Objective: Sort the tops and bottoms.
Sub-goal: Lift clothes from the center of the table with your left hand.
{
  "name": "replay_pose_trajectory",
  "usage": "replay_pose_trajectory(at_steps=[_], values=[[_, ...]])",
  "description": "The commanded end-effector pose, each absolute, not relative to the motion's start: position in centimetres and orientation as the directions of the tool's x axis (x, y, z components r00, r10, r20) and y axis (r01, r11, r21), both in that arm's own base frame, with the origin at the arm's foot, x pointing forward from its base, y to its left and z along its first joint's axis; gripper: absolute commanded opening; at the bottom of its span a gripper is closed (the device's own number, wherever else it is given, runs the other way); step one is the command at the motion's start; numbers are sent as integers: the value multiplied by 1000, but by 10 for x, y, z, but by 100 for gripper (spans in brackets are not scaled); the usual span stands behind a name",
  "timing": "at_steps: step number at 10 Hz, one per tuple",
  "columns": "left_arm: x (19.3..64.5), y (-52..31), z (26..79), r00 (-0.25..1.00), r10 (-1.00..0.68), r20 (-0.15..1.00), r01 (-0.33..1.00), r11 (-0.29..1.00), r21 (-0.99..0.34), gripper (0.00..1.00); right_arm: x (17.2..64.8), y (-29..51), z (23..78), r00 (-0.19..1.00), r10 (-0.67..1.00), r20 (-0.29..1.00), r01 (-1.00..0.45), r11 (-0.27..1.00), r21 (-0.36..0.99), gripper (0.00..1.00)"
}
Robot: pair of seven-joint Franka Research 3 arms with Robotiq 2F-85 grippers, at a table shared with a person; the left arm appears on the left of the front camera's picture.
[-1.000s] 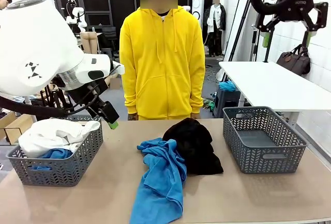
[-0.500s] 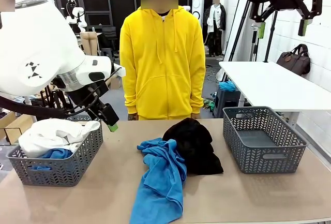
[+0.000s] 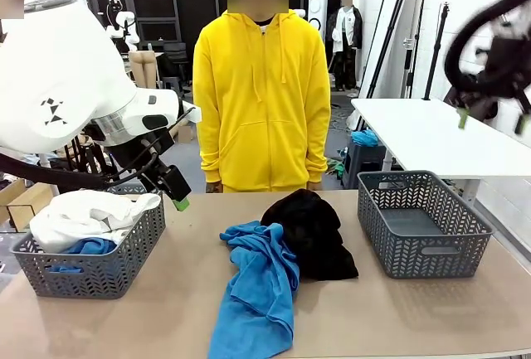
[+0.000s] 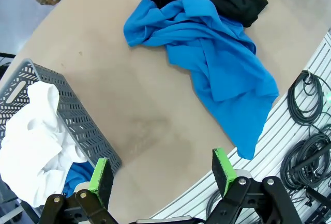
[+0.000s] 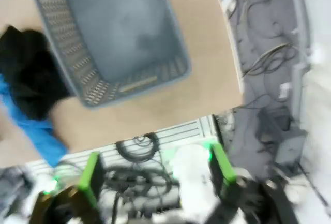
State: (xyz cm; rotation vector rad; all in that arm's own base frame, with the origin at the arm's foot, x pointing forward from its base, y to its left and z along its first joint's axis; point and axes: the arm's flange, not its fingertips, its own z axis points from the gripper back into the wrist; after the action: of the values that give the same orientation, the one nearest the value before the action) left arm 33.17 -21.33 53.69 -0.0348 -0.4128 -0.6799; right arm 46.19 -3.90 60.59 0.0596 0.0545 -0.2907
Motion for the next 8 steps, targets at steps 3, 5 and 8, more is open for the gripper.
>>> replay_pose_trajectory(at_steps=[3,5,8], values=[[332,-213,537,700,-604,382,617,780,102,100,422,-27,562,990,-91,-105,85,995,-61,100],[333,-239,505,715,-561,417,571,813,116,100,426,-35,559,983,-140,-120,141,990,-6,100],[353,-272,447,729,-589,349,606,792,73,100,426,-35,559,983,-140,-120,141,990,-6,100]])
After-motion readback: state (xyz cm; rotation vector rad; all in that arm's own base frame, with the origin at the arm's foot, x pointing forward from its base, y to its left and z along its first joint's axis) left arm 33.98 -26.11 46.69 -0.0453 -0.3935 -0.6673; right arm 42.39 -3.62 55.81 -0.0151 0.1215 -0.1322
